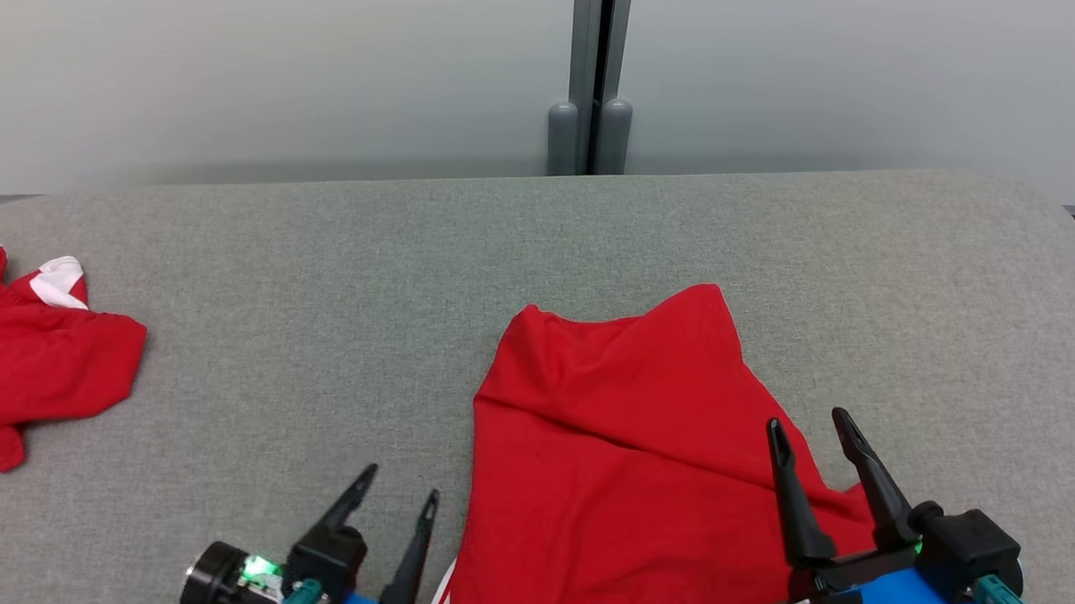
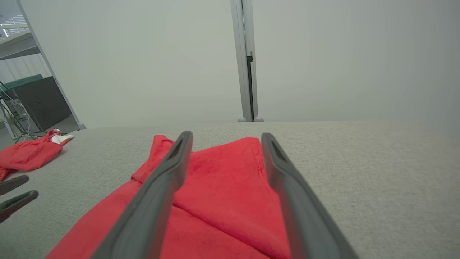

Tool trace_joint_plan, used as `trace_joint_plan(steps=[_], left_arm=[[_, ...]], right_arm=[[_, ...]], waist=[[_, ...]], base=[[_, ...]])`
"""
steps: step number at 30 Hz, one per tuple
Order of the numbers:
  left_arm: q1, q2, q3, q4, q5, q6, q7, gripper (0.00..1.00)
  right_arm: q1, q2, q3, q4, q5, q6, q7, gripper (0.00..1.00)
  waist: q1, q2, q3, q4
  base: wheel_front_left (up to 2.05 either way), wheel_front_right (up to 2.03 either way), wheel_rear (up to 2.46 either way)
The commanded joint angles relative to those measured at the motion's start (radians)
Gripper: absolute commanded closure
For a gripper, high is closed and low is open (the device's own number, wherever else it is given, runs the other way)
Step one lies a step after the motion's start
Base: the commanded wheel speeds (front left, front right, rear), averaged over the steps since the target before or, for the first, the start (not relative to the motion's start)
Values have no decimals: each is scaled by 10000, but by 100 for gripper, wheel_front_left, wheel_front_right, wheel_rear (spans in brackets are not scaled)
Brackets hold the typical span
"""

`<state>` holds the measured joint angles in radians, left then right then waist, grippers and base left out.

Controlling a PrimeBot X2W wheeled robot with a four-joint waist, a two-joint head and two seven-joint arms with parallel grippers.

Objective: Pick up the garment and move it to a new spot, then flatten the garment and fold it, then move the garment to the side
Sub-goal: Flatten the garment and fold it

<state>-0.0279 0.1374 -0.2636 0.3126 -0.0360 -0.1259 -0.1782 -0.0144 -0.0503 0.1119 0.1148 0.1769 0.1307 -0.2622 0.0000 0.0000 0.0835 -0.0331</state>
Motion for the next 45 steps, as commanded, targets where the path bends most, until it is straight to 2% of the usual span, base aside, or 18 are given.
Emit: trace_joint_plan(steps=[1, 6, 11, 18, 19, 20, 21, 28, 39, 45], left_arm=[[-168, 356, -767, -39, -234, -64, 389, 0], [90, 1201, -2177, -267, -867, -42, 1571, 0], [383, 1750, -2868, -560, -1431, -43, 2433, 0], [600, 1977, -3472, -683, -1996, -44, 3271, 0], [606, 1892, -3564, -663, -2187, -44, 3336, 4], [577, 1816, -3615, -636, -2307, -46, 3336, 56], [453, 1848, -3690, -604, -2276, -46, 3273, 98], [-315, 1646, -3129, -133, -2577, 184, 2314, 100], [-2331, 2104, -1191, 634, -3301, 750, 827, 100], [-3244, 2211, -569, 1535, -3566, 900, 261, 100]], right_arm=[[80, -4, -52, 41, -21, 2, -40, 0], [164, -8, -146, 76, -28, 2, -40, 0], [168, -8, -215, 93, -41, 2, -40, 0], [141, -8, -223, 103, -44, 2, -41, 0], [125, -6, -201, 106, -41, 2, -41, 0], [107, -6, -187, 104, -30, 2, -41, 0], [84, -7, -164, 91, -21, 2, -41, 0], [-10, -7, -123, 111, -74, 2, -41, 0], [-340, -7, -205, 98, -158, 2, -41, 0], [-639, -8, -231, 179, -90, 2, -41, 0]], waist=[[0, 0, 2, -28], [0, 0, 35, -120], [0, 0, 93, -181], [0, 0, 155, -206], [0, 0, 171, -208], [0, 0, 179, -204], [0, 0, 192, -207], [0, 0, 235, -219], [0, 0, 635, -543], [0, 0, 1012, -909]], base=[[0, 0, 0], [0, 0, 0], [0, 0, 0], [0, 0, 0], [0, 0, 0], [0, 0, 0], [0, 0, 0], [0, 0, 0], [0, 0, 0], [0, 0, 0]])
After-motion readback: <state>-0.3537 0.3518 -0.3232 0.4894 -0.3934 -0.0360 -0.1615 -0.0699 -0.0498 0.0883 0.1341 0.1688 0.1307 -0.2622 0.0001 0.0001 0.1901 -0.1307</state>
